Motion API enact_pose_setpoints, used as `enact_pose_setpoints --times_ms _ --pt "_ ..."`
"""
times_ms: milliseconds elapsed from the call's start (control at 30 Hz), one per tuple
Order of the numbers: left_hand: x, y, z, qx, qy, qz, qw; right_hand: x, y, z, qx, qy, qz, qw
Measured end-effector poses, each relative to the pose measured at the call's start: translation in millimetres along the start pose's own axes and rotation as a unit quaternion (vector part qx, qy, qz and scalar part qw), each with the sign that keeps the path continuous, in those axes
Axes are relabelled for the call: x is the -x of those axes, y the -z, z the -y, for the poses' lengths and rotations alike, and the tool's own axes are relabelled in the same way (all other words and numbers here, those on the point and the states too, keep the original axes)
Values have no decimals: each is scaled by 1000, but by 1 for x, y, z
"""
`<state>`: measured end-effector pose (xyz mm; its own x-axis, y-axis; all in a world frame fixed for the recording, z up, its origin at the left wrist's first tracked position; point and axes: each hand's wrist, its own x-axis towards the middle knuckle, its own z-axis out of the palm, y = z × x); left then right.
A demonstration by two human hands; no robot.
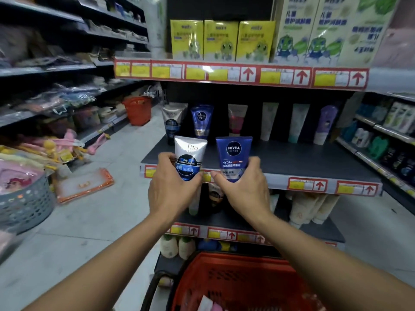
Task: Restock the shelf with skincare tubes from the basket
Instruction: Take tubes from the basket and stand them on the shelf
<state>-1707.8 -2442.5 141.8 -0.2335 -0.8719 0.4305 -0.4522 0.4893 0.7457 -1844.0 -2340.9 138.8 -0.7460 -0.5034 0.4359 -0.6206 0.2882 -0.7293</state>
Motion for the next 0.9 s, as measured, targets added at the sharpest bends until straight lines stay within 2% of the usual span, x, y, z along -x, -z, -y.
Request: enact_pose_setpoints --times_ms 167,467,700,900 --pt "-52 7 0 -9 -9 -26 1000 -45 -20 15 2 -16 -8 1000" --pt "-115 -11 24 -1 3 -18 1000 -99 -50 2 23 -40 -14 999" --pt "-125 -26 45 10 21 -11 1000 -103 -61 -9 46 -41 2 998" --pt "-119 -25 56 -19 8 -3 1000 -98 -54 -23 68 7 45 997"
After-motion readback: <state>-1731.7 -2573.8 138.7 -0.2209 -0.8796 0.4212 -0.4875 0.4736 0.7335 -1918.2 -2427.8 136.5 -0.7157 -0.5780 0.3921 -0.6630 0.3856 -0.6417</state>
